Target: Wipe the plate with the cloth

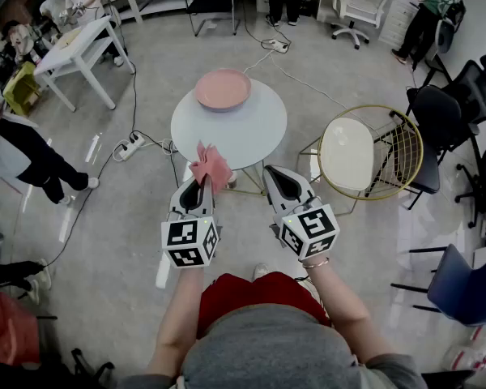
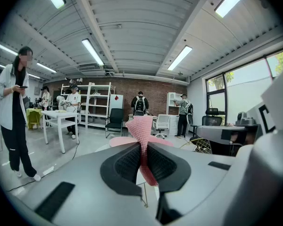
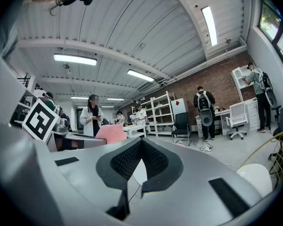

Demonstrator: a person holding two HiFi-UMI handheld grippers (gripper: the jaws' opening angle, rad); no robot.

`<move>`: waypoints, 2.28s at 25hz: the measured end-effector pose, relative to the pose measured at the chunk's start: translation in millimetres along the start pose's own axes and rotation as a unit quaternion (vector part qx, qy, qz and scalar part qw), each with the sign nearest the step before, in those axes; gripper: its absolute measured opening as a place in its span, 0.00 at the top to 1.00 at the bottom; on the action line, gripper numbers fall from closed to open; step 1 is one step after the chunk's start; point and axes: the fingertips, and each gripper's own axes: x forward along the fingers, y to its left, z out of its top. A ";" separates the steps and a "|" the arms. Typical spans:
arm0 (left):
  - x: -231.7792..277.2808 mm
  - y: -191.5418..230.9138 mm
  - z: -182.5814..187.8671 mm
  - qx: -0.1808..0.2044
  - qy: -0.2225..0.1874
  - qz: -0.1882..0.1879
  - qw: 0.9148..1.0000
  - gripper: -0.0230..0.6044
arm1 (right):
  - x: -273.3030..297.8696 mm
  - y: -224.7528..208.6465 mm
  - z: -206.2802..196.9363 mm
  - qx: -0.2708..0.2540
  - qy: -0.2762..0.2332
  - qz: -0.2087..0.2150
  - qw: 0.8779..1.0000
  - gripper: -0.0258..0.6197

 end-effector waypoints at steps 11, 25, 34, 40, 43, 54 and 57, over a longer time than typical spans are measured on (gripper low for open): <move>1.8 -4.0 1.3 -0.001 0.000 0.000 1.000 0.91 | -0.7 -3.0 -0.1 0.001 -0.003 0.005 1.000 0.92; 5.1 2.0 -0.7 -0.016 0.002 0.030 0.999 0.91 | -10.8 -36.3 -9.4 0.027 -0.008 -0.005 1.000 0.91; 27.3 11.4 3.1 -0.026 0.001 0.027 0.999 0.91 | -3.9 -54.6 -14.0 0.046 0.000 -0.016 0.999 0.91; 70.5 29.5 6.0 -0.032 0.012 0.018 0.999 0.91 | 29.8 -80.1 -9.7 0.048 0.007 -0.028 0.998 0.91; 99.2 48.7 5.0 -0.039 0.016 0.016 0.999 0.91 | 61.4 -92.3 -12.3 0.044 0.014 -0.033 0.998 0.91; 204.6 129.1 19.7 -0.035 0.047 -0.010 0.998 0.91 | 199.1 -121.6 -7.4 0.059 0.036 -0.046 0.997 0.91; 231.2 149.8 26.2 -0.038 0.048 -0.017 0.998 0.91 | 230.4 -128.3 -6.0 0.054 0.042 -0.052 0.996 0.91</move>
